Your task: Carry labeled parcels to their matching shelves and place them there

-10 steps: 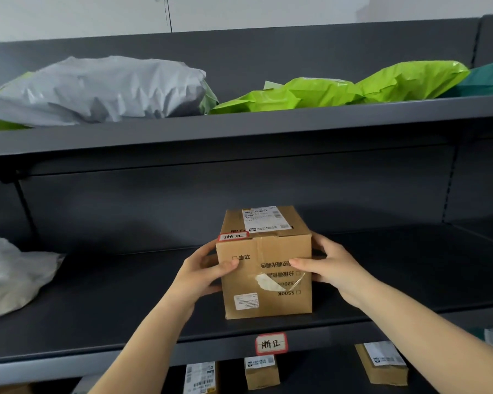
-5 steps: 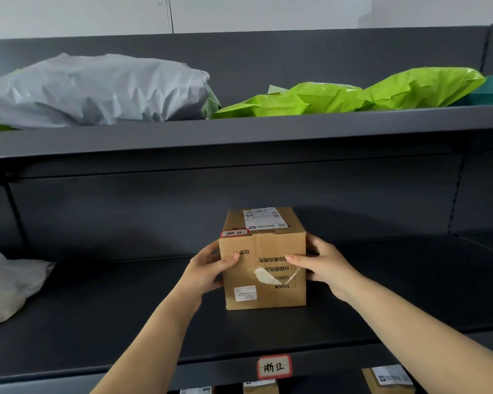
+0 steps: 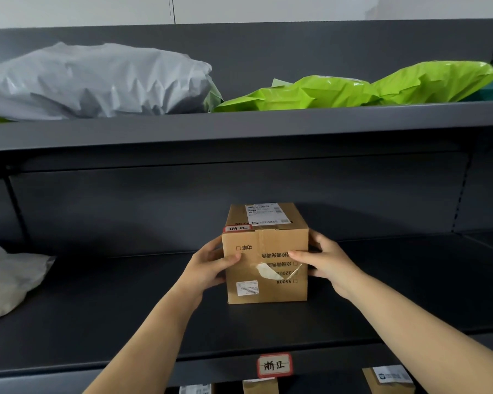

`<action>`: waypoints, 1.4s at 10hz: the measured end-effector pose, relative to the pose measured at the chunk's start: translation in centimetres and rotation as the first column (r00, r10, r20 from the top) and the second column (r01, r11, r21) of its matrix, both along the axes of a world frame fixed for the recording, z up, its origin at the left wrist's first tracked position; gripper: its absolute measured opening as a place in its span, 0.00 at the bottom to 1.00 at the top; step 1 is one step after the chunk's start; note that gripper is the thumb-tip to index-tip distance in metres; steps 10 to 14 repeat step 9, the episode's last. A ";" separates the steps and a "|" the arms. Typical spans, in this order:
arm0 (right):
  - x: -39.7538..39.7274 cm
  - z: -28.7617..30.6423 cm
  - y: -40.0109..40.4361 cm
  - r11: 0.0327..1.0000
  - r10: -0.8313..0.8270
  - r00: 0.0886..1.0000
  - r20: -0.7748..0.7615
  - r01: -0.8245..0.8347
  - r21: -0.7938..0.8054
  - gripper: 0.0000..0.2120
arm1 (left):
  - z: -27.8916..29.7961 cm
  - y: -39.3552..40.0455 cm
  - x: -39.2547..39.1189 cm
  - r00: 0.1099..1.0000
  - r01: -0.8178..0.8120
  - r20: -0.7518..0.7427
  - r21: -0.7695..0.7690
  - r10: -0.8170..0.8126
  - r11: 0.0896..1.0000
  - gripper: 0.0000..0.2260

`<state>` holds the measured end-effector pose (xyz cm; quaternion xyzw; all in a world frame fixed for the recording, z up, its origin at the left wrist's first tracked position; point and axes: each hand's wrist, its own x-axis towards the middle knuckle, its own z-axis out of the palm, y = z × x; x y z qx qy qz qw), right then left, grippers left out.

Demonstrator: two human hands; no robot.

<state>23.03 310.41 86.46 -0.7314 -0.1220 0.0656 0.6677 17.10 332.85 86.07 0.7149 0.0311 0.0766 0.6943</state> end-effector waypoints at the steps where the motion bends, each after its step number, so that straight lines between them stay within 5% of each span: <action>1: -0.2 0.0 -0.1 1.000 -0.003 1.000 0.010 0.003 0.002 0.33 | 0.1 -0.1 -0.4 1.000 0.003 0.008 0.003 -0.003 1.000 0.22; 7: -7.3 -0.2 -3.2 0.998 -0.020 0.999 0.026 0.019 0.057 0.35 | -1.6 -1.3 -7.2 0.984 -0.174 0.024 -0.021 0.175 0.985 0.25; 14: -10.8 0.2 -4.8 0.997 -0.017 1.000 0.025 0.015 0.076 0.32 | -0.6 -3.0 -10.9 0.987 -0.142 0.082 0.056 0.137 0.988 0.26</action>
